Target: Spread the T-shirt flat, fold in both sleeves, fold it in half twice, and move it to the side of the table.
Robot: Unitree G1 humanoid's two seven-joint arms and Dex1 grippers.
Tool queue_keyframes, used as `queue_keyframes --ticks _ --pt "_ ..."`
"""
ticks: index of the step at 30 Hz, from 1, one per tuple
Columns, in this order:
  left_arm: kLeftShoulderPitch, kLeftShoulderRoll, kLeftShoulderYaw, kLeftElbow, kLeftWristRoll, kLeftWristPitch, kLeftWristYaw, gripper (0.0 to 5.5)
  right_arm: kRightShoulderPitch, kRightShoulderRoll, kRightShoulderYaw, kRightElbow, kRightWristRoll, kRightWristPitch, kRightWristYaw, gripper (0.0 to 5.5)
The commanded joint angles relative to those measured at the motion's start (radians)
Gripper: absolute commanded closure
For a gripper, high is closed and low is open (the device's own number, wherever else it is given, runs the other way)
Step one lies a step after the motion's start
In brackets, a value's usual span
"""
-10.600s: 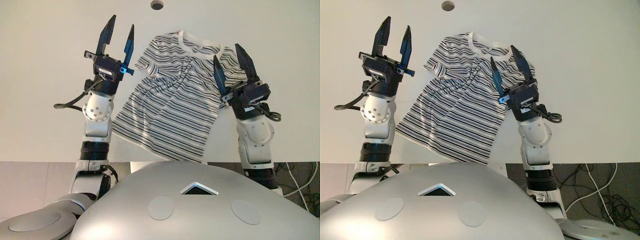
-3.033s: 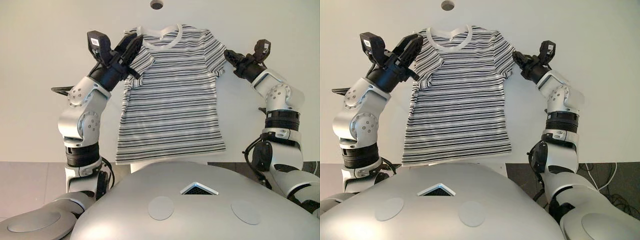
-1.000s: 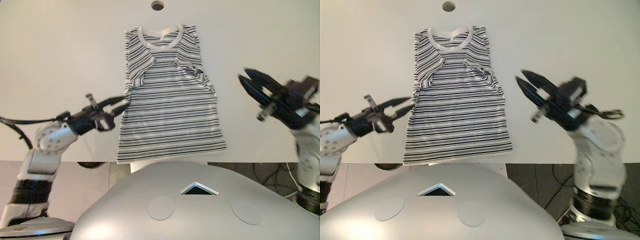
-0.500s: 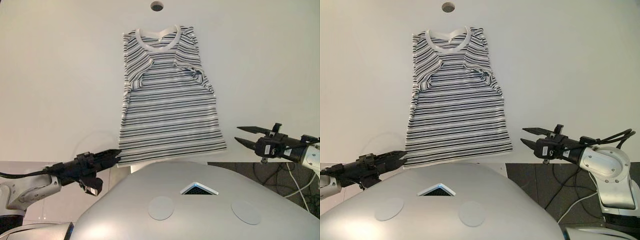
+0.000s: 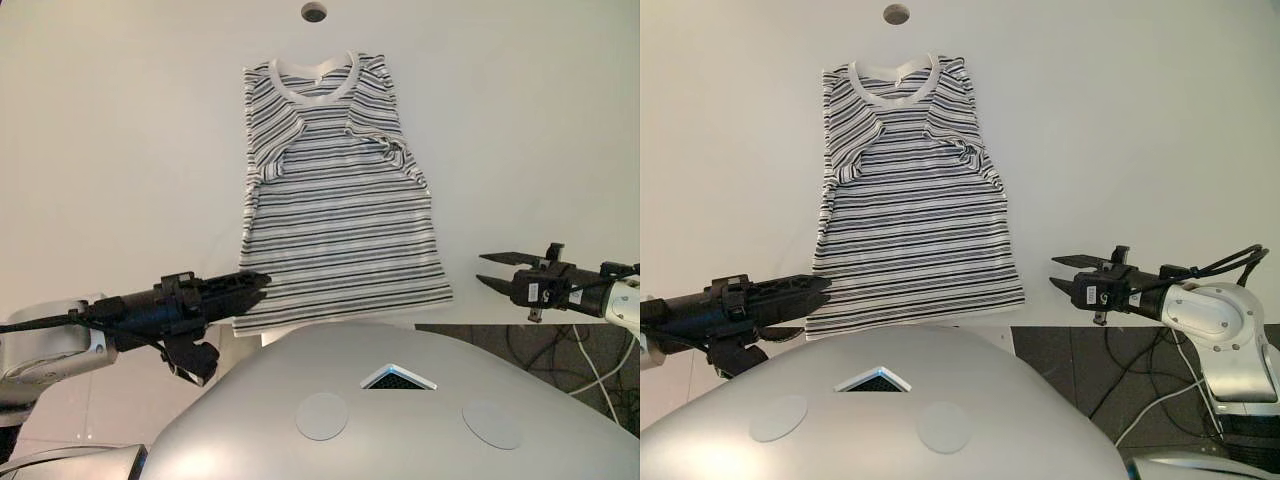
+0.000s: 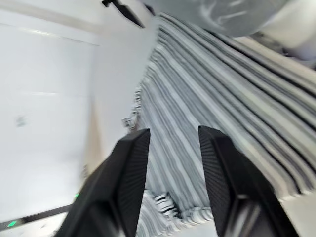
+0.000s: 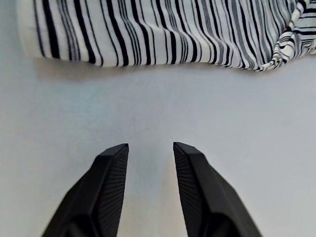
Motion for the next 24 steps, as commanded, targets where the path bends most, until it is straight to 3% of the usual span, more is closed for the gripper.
queue_keyframes --ticks 1,5,11,14,24 --pt "0.087 0.031 0.006 0.012 0.003 -0.005 -0.076 3.69 -0.019 -0.016 0.04 0.008 -0.026 0.022 -0.009 3.78" --pt "0.159 0.029 0.013 0.014 0.02 -0.047 -0.122 3.69 -0.037 -0.014 0.064 0.01 -0.038 0.039 -0.033 3.78" --pt "0.212 0.039 0.028 0.018 -0.056 -0.036 -0.161 2.63 -0.074 -0.017 0.103 0.033 -0.064 0.052 -0.078 3.75" --pt "0.232 0.033 0.05 0.102 0.021 -0.082 -0.183 2.21 -0.086 -0.015 0.122 0.038 -0.069 0.055 -0.089 3.75" --pt "0.073 0.02 -0.057 0.242 0.203 -0.134 -0.159 2.18 -0.061 -0.003 0.145 0.037 -0.068 0.044 -0.151 3.75"
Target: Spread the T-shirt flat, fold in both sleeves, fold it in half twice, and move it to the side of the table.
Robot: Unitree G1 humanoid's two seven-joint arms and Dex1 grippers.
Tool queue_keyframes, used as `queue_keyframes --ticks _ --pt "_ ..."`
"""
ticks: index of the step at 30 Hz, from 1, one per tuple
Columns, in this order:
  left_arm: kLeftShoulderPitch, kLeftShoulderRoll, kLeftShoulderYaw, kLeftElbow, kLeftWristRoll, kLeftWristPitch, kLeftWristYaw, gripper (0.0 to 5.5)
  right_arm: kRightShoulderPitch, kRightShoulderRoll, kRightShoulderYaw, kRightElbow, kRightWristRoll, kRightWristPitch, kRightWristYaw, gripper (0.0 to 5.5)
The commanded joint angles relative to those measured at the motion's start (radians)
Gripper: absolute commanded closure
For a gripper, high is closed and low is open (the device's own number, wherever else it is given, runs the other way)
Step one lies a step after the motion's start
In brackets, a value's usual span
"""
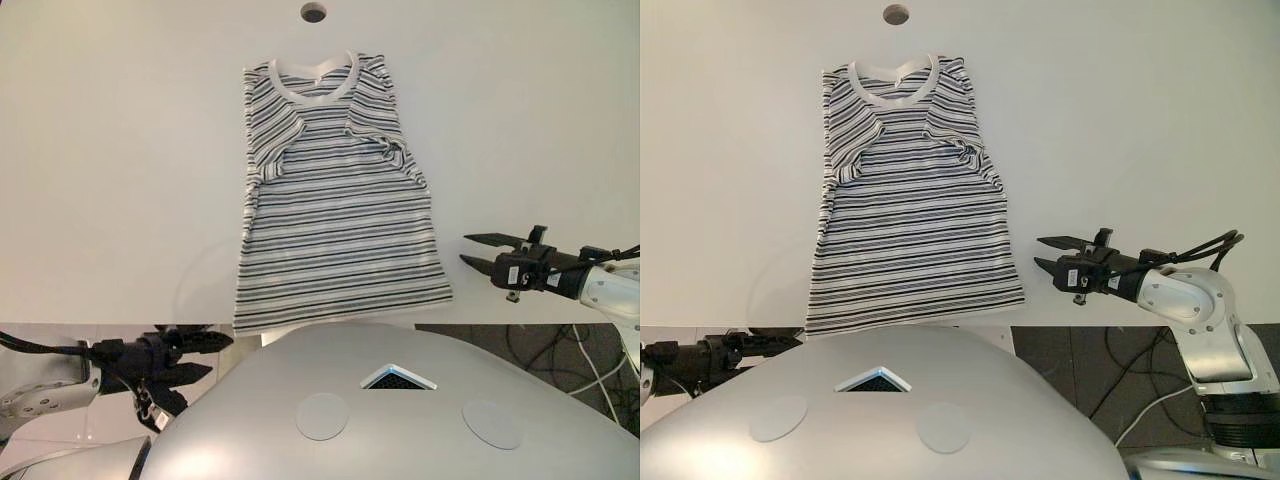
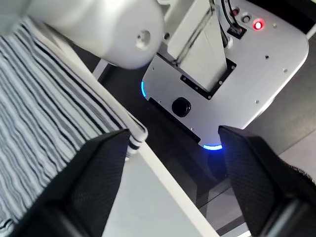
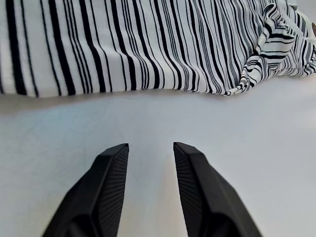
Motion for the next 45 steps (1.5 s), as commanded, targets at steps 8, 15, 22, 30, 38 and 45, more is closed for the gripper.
queue_keyframes --ticks 8,15,22,30,38,45 --pt "-0.243 -0.053 -0.146 0.051 0.111 -0.049 0.123 2.18 0.048 -0.009 0.031 0.058 -0.031 -0.022 -0.038 3.75" --pt "-0.299 -0.062 -0.206 0.061 0.152 -0.02 0.143 2.18 0.044 -0.014 0.038 0.058 -0.033 -0.031 -0.041 3.75" --pt "-0.307 -0.033 -0.245 0.039 0.115 0.027 0.137 3.33 0.033 -0.025 0.042 0.061 -0.038 -0.037 -0.043 3.75" --pt "-0.316 -0.008 -0.274 0.009 0.068 0.078 0.133 4.76 0.116 -0.058 -0.032 -0.003 0.001 -0.059 -0.043 3.75" --pt "-0.327 -0.016 -0.271 0.038 0.104 0.084 0.155 5.49 0.282 -0.126 -0.087 -0.066 -0.061 -0.163 0.013 3.75" --pt "-0.332 -0.022 -0.276 0.058 0.136 0.072 0.177 5.49 0.24 -0.101 -0.052 -0.161 -0.064 -0.092 0.029 3.75"
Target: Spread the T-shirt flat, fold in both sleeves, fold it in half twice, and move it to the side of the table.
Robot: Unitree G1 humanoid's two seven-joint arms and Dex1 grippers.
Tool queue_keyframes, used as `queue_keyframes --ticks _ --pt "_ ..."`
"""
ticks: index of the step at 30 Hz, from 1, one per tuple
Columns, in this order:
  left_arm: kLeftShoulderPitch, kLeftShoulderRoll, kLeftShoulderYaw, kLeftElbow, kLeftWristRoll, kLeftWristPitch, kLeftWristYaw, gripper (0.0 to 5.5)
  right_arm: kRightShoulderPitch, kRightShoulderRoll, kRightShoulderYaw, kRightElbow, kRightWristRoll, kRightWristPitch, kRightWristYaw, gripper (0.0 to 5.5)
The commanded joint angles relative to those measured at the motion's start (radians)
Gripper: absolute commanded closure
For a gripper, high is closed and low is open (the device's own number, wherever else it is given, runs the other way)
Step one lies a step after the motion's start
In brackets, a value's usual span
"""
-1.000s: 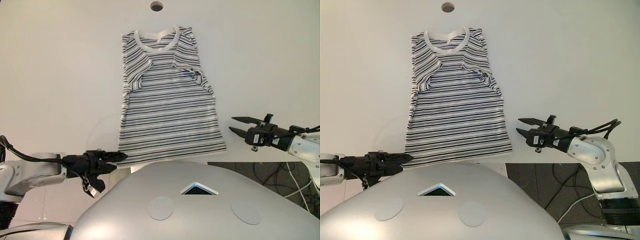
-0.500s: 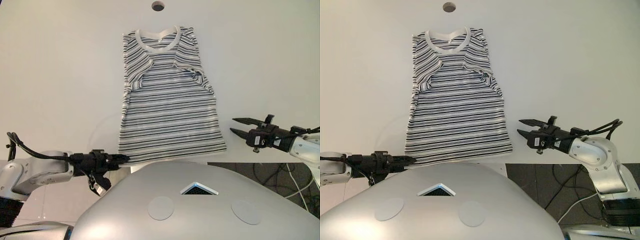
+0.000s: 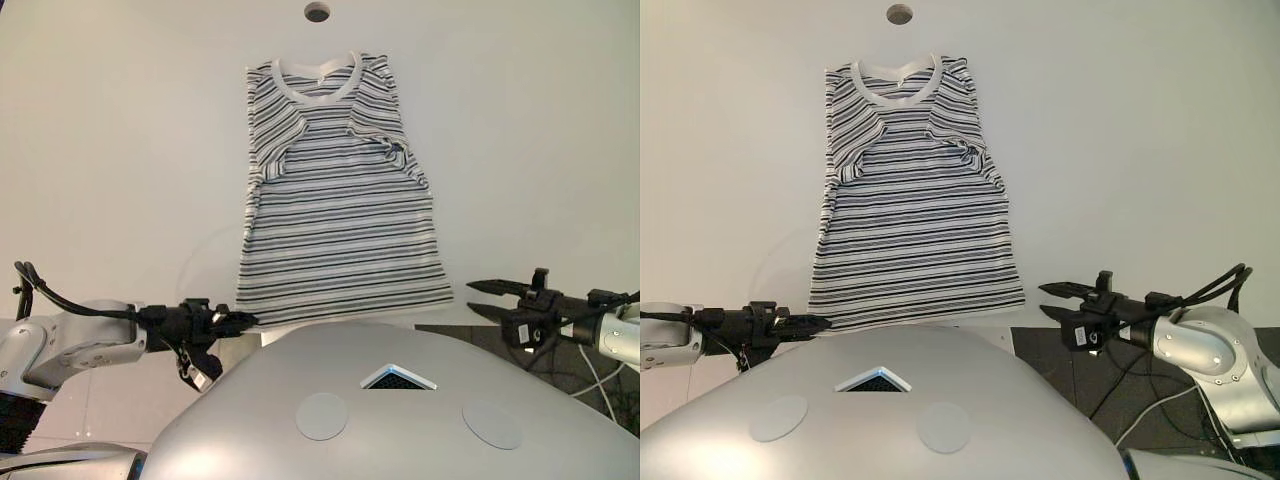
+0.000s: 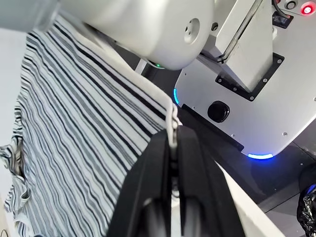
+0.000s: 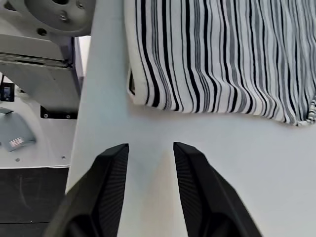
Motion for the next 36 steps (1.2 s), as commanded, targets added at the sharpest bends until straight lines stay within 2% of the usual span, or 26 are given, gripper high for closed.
queue_keyframes --ticks 1,16,23,25,30,36 --pt "-0.024 -0.002 0.006 0.023 0.044 0.022 0.02 5.49 -0.052 0.014 0.039 -0.036 -0.024 0.054 0.007 3.75" --pt "-0.063 -0.003 -0.032 0.07 0.099 -0.006 0.072 5.49 -0.175 0.007 0.18 -0.052 -0.062 0.1 0.035 3.75" --pt "-0.071 0.005 -0.039 0.061 0.074 0.006 0.067 5.5 -0.168 -0.016 0.19 -0.044 -0.055 0.123 0.057 4.99" --pt "-0.08 0.013 -0.04 0.039 0.026 0.023 0.055 5.5 -0.162 -0.021 0.189 -0.043 -0.052 0.125 0.06 5.44" --pt "-0.105 0.031 -0.054 -0.044 -0.156 0.121 0.006 5.5 -0.155 -0.03 0.175 -0.03 -0.032 0.118 0.06 5.47" --pt "-0.013 0.099 -0.014 -0.205 -0.656 0.403 -0.082 5.5 -0.05 -0.027 0.062 -0.089 0.132 0.109 0.077 5.47"
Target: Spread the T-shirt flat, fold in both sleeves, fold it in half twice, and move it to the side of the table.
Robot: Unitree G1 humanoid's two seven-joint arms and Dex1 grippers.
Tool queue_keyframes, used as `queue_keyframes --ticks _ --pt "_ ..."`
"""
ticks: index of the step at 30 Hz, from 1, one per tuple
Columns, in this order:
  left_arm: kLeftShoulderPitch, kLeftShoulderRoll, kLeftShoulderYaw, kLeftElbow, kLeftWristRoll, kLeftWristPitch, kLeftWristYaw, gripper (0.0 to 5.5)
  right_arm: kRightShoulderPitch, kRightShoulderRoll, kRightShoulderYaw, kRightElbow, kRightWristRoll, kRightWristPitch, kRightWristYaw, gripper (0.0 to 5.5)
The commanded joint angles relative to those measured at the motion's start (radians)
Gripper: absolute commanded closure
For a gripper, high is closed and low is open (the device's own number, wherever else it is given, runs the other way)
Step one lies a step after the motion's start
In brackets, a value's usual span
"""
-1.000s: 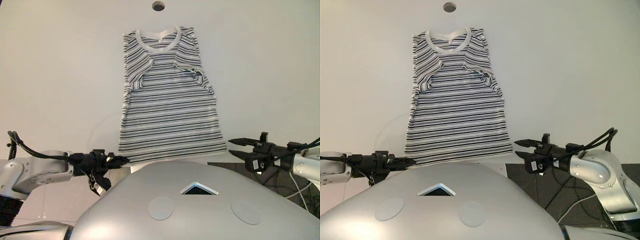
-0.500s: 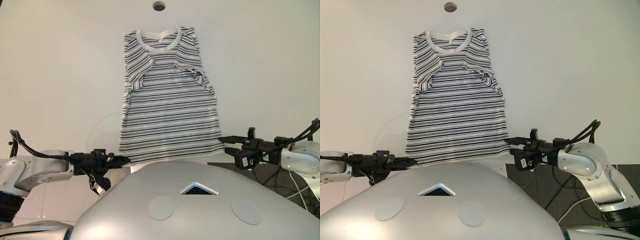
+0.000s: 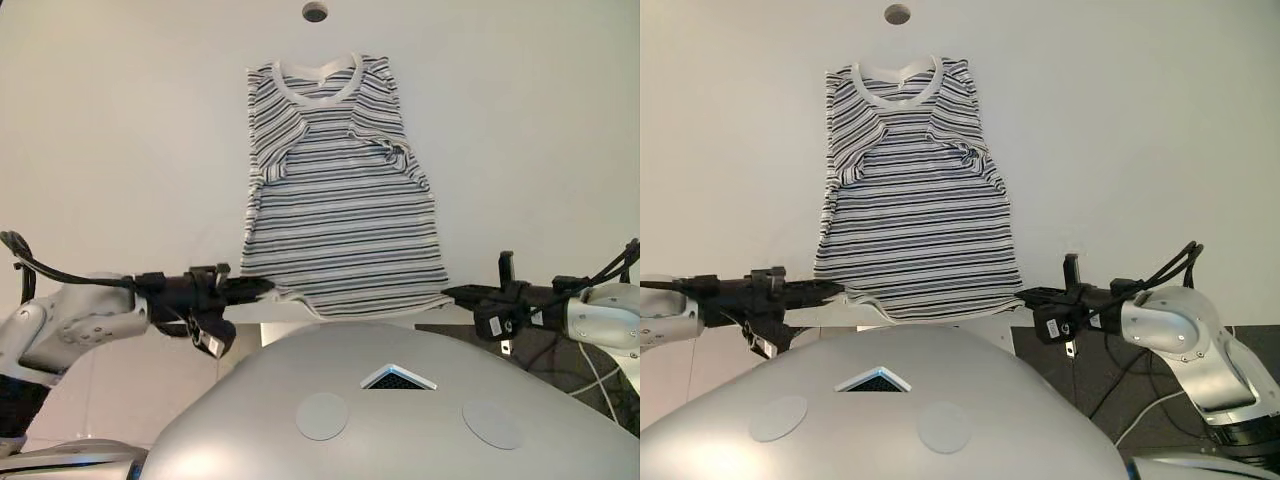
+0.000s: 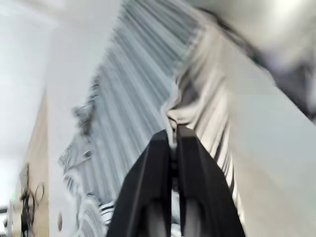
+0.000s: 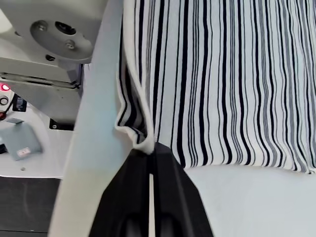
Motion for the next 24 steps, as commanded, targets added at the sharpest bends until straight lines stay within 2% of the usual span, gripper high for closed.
queue_keyframes --ticks 1,5,9,11,13,17,24 --pt "0.098 0.058 0.04 -0.032 -0.27 0.102 -0.069 5.5 0.105 -0.009 -0.106 -0.049 0.115 -0.005 0.03 5.47" --pt "0.231 0.052 0.061 0.03 -0.443 0.054 -0.156 5.5 0.231 0.016 -0.235 -0.087 0.206 -0.059 0.068 5.47" --pt "0.353 0.052 0.182 0.033 -0.623 -0.029 -0.265 5.5 0.32 0.068 -0.375 -0.151 0.325 -0.12 0.109 5.47" --pt "0.382 0.025 0.241 0.016 -0.693 -0.053 -0.301 5.5 0.324 0.09 -0.424 -0.174 0.368 -0.129 0.12 5.47" --pt "0.339 -0.018 0.275 0.002 -0.71 -0.044 -0.287 5.5 0.231 0.106 -0.436 -0.185 0.353 -0.078 0.068 5.47" --pt "-0.001 -0.2 0.257 0.088 -0.527 0.041 -0.104 5.5 -0.172 0.126 -0.288 -0.104 0.231 0.101 -0.086 5.47" --pt "-0.461 -0.407 0.149 0.424 -0.225 0.154 0.072 5.5 -0.73 0.224 0.003 0.195 0.035 0.283 -0.158 5.47"
